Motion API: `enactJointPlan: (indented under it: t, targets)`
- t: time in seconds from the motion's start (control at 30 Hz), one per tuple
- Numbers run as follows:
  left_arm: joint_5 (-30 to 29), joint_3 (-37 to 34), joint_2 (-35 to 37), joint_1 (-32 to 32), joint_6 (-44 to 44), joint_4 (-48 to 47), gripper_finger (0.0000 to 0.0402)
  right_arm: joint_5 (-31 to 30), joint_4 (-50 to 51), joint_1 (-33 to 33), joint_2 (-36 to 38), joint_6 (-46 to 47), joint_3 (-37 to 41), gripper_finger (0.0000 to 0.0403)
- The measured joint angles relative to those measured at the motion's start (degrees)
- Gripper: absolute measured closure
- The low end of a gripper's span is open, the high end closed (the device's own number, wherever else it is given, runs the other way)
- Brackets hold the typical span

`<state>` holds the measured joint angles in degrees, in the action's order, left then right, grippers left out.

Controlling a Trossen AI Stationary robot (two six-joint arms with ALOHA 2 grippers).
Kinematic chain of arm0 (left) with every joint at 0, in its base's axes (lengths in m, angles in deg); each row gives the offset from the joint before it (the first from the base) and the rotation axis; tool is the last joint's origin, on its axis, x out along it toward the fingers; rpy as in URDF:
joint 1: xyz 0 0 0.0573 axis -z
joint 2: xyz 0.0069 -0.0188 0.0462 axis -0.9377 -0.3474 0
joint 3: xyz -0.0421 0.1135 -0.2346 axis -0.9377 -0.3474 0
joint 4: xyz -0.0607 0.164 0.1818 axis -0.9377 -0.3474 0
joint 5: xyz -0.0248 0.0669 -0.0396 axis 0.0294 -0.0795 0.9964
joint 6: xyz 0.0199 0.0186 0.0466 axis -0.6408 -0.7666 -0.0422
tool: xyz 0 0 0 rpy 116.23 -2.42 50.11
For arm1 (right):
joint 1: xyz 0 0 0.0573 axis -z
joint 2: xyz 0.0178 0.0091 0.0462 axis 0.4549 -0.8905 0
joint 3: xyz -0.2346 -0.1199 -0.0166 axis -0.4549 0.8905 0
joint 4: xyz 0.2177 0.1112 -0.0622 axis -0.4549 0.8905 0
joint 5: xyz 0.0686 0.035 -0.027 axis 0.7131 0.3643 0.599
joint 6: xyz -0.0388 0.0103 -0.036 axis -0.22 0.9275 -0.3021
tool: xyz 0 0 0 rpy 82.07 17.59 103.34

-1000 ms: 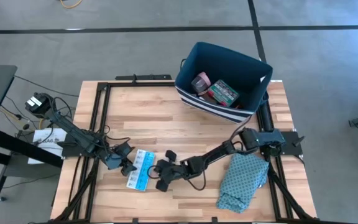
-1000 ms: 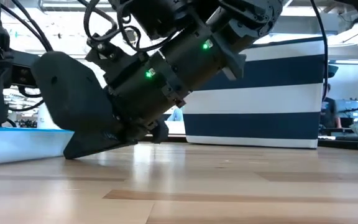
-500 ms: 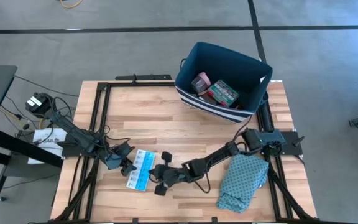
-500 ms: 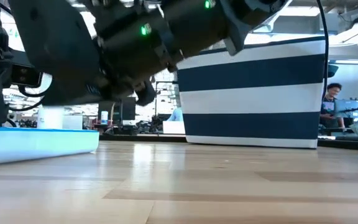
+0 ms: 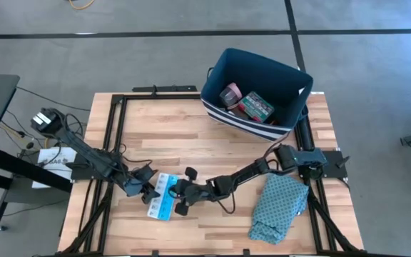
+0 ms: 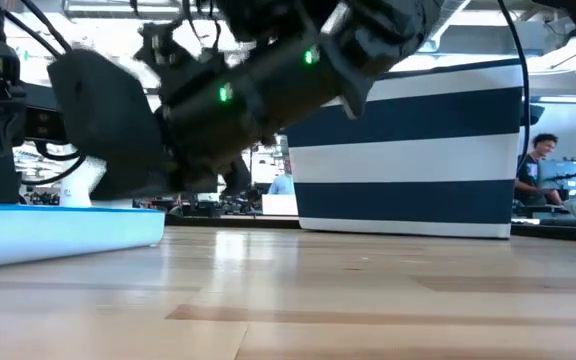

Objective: Pick & place medical supplies in basket/bin
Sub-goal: Put the white pill organizer into the white bin

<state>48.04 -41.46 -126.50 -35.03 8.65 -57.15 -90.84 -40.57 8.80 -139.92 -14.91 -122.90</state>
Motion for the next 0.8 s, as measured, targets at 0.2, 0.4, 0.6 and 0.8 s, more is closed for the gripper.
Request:
enactJointPlan:
  t: [0.2,0.4,0.6,0.8]
  targets:
    - [0.52,0.02,-2.29,-0.03,-0.52,3.58,0.0171,-0.21,-0.88,-0.40,-1.86,3.19,-0.34,0.0403]
    - [1.38,0.02,-2.27,-0.06,-0.22,3.34,0.0171,0.08,0.17,-0.79,-2.30,3.98,-0.37,0.0403]
    - [1.27,-0.02,-2.31,-0.06,0.50,3.67,0.0171,0.48,2.13,-0.87,-2.15,3.55,-0.37,0.0403]
    - [1.58,-0.15,-2.40,-0.06,0.55,5.58,0.0171,-0.12,6.27,-1.27,-1.91,6.22,-0.39,0.0403]
